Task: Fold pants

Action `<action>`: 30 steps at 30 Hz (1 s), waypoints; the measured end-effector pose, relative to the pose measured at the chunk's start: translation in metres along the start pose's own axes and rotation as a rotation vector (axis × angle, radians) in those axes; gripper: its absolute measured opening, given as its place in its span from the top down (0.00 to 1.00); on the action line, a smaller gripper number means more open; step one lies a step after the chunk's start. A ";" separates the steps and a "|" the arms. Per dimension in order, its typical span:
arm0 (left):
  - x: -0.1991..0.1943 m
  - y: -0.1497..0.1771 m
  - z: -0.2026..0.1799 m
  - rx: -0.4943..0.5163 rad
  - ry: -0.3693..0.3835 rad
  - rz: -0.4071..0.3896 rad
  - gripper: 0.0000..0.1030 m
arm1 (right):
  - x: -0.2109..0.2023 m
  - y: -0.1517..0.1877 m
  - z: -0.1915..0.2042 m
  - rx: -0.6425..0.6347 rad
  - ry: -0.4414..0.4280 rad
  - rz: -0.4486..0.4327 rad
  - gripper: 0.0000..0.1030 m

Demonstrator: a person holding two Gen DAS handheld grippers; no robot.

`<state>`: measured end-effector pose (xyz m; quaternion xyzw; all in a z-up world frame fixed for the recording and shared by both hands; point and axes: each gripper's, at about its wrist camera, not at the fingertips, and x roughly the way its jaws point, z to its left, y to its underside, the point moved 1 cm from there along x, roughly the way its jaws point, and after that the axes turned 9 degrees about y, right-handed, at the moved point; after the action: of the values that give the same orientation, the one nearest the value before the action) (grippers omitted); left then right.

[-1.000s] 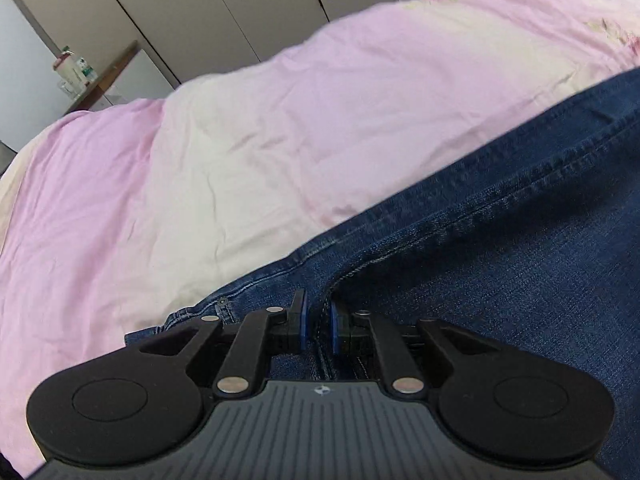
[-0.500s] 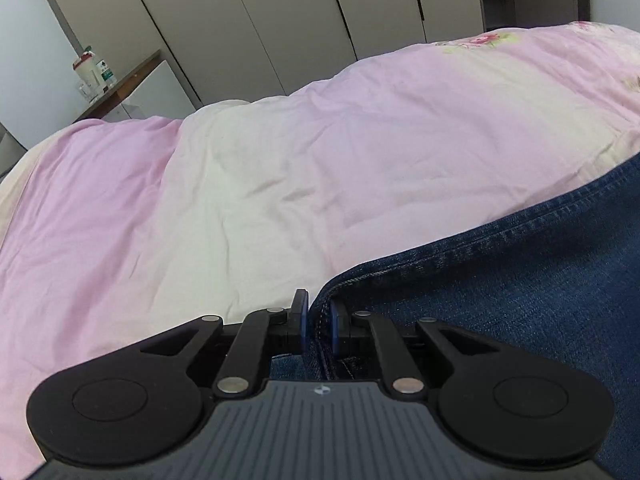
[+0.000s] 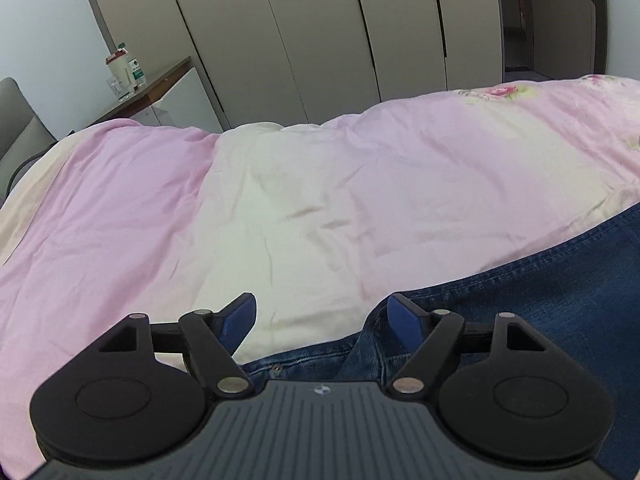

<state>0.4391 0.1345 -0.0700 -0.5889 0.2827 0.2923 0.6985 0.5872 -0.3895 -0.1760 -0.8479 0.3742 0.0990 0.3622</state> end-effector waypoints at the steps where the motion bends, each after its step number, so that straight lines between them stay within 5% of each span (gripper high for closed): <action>1: -0.011 0.004 0.006 -0.008 0.002 0.000 0.15 | -0.010 0.004 -0.003 0.033 -0.034 0.010 0.36; 7: -0.085 0.044 0.046 -0.089 0.104 -0.049 0.15 | -0.083 0.050 0.010 0.134 -0.265 0.050 0.36; 10: -0.109 0.075 0.043 -0.025 0.169 -0.052 0.13 | -0.120 0.071 0.027 0.137 -0.340 0.039 0.36; 16: -0.073 0.124 0.018 0.306 0.025 0.036 0.13 | -0.176 0.095 0.063 0.053 -0.396 -0.008 0.36; 21: -0.030 0.127 0.034 0.331 -0.058 0.033 0.14 | -0.202 0.091 0.076 0.032 -0.428 -0.032 0.35; 22: -0.025 0.123 0.040 0.305 -0.030 0.035 0.16 | -0.206 0.090 0.077 0.022 -0.430 -0.037 0.35; 23: -0.022 0.119 0.048 0.257 0.022 0.040 0.32 | -0.209 0.087 0.081 0.007 -0.428 -0.044 0.35; 30: -0.026 0.115 0.137 -0.329 0.329 0.043 0.86 | -0.218 0.065 0.105 -0.075 -0.413 -0.106 0.34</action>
<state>0.3433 0.2836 -0.1064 -0.7284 0.3535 0.2494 0.5313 0.3998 -0.2239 -0.1909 -0.8410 0.2431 0.2652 0.4040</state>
